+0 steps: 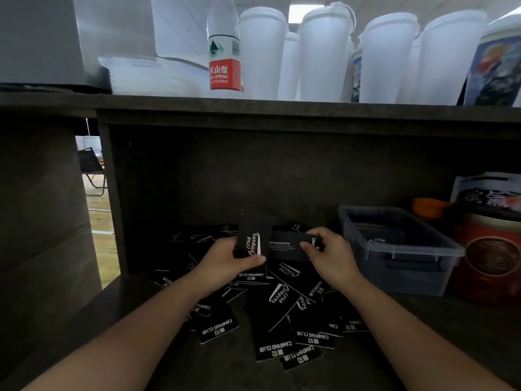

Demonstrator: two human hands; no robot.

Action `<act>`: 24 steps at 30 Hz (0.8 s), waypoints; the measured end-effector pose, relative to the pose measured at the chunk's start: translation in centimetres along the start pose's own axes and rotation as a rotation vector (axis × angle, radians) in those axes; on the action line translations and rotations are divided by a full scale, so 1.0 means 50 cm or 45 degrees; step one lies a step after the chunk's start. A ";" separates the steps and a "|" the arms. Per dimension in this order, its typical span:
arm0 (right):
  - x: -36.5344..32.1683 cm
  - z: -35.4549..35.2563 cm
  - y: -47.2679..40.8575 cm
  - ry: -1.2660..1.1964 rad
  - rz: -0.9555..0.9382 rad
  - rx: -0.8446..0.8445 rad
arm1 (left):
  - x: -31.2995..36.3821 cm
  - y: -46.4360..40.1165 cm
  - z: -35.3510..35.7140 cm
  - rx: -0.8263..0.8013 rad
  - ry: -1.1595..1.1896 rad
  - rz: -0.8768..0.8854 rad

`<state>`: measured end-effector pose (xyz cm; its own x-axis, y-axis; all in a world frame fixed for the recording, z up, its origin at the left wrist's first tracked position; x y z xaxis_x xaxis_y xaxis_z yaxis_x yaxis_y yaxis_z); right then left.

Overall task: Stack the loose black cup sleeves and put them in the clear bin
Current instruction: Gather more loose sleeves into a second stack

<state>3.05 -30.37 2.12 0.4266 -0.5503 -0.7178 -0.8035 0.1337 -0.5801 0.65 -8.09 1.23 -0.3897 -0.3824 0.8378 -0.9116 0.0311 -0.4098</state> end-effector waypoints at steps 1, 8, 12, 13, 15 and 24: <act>0.003 0.000 -0.001 -0.014 0.024 0.005 | -0.017 -0.001 0.004 -0.032 -0.073 0.000; 0.015 0.001 -0.001 -0.211 0.184 0.048 | -0.034 -0.005 -0.014 -0.123 -0.444 0.066; 0.018 0.001 -0.002 -0.245 0.220 0.046 | -0.026 -0.015 -0.051 -0.008 -0.608 0.113; 0.018 0.003 -0.002 -0.243 0.220 0.039 | -0.022 -0.015 -0.060 0.041 -0.630 0.133; 0.021 0.006 -0.001 -0.253 0.220 0.030 | -0.015 -0.015 -0.074 0.184 -0.630 0.144; 0.007 0.023 0.016 -0.265 0.206 -0.104 | -0.027 -0.020 -0.094 0.512 -0.374 0.165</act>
<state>3.05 -29.52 0.96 0.3596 -0.3446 -0.8672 -0.8953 0.1344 -0.4247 1.47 -3.29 2.21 -0.3904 -0.6441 0.6579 -0.7136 -0.2398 -0.6582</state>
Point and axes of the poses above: each hand's wrist, its own y-axis away from the middle knuckle, its own z-axis out of the palm, x = y × z, the point moved 5 cm from there along -y, towards the middle knuckle, and after that the axes turned 9 degrees about x, right-handed, at the moved point
